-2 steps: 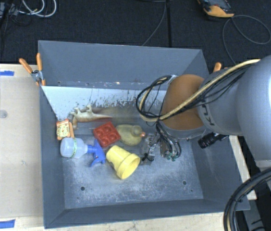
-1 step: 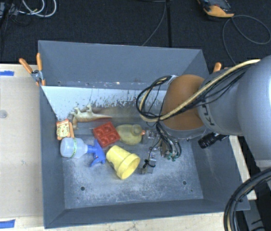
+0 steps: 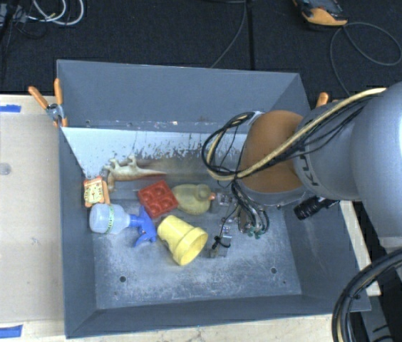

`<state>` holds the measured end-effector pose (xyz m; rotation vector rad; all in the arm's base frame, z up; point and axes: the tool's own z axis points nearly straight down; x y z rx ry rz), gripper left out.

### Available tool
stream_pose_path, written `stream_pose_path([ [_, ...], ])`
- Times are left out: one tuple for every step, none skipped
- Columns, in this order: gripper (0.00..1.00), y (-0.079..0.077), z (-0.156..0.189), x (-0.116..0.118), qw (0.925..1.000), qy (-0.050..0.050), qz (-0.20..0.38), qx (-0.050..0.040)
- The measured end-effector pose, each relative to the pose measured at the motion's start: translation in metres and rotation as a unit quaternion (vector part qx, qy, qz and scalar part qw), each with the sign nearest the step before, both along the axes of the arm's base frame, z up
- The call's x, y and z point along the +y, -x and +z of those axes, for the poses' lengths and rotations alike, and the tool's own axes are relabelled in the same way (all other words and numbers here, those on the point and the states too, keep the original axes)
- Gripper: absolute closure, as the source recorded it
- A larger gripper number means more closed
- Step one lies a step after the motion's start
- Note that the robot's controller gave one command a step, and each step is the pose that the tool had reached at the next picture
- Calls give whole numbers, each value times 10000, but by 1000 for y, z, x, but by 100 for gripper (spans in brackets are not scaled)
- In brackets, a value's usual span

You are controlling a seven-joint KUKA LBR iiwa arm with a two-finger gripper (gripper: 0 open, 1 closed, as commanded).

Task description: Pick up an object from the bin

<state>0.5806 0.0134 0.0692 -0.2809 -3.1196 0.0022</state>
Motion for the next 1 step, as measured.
stream_pose_path([
  [0, 5, 1, 18, 9993, 12, 382, 11],
])
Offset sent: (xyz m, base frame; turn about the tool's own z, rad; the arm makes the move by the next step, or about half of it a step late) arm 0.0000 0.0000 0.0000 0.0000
